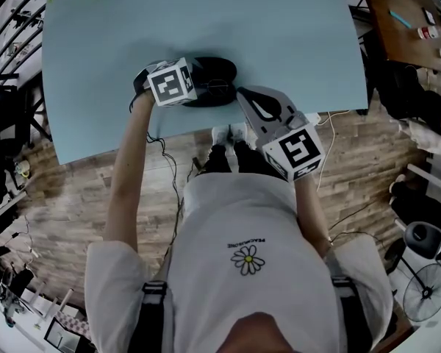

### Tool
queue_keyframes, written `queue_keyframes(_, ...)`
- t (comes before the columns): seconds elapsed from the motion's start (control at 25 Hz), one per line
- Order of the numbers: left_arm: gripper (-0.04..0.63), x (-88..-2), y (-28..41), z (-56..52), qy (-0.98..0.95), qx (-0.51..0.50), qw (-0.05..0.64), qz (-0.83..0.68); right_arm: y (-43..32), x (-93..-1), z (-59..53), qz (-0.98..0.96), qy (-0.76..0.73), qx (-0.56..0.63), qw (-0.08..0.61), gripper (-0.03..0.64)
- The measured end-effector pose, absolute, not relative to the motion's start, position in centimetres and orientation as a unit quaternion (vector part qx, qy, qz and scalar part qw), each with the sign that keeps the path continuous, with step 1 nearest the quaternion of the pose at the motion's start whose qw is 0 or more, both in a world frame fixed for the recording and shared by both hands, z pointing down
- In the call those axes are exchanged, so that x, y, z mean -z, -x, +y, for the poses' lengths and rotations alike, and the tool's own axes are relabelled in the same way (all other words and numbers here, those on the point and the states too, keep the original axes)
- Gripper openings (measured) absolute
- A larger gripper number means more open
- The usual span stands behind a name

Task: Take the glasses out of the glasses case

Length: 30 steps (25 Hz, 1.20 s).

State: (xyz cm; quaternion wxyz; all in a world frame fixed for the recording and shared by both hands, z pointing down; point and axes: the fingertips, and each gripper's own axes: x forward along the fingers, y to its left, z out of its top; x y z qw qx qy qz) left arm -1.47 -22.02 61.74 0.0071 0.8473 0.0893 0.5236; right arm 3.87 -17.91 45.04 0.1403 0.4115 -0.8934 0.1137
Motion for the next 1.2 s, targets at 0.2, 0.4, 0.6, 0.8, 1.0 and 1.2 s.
queue_keyframes(0.2,0.184,-62.6,1.5,-21.8,-0.841,-0.531,0.008,0.104,-3.7,-45.4,-18.4,-0.894,-0.408,-0.117,0.142,0.009)
queue_keyframes(0.4,0.184,-63.4,1.2,-21.2,-0.833,-0.537,0.063,0.118,-3.1,-45.9,-18.2,-0.897,-0.398,-0.124,0.145,0.009)
queue_keyframes(0.6,0.190,-63.4,0.8,-21.1,-0.823,-0.552,0.061,0.123,-2.6,-46.3,-17.9,-0.902,-0.386,-0.128,0.146,0.009)
queue_keyframes(0.8,0.160,-63.2,0.5,-21.5,-0.827,-0.547,0.066,0.111,-2.5,-46.5,-17.8,-0.904,-0.379,-0.133,0.147,0.009)
queue_keyframes(1.0,0.090,-63.0,0.5,-21.9,-0.824,-0.552,0.081,0.095,-2.6,-47.0,-17.5,-0.904,-0.377,-0.134,0.150,0.009)
queue_keyframes(1.2,0.020,-62.2,0.5,-22.1,-0.819,-0.564,0.052,0.091,-2.7,-46.8,-17.3,-0.906,-0.375,-0.126,0.152,0.009)
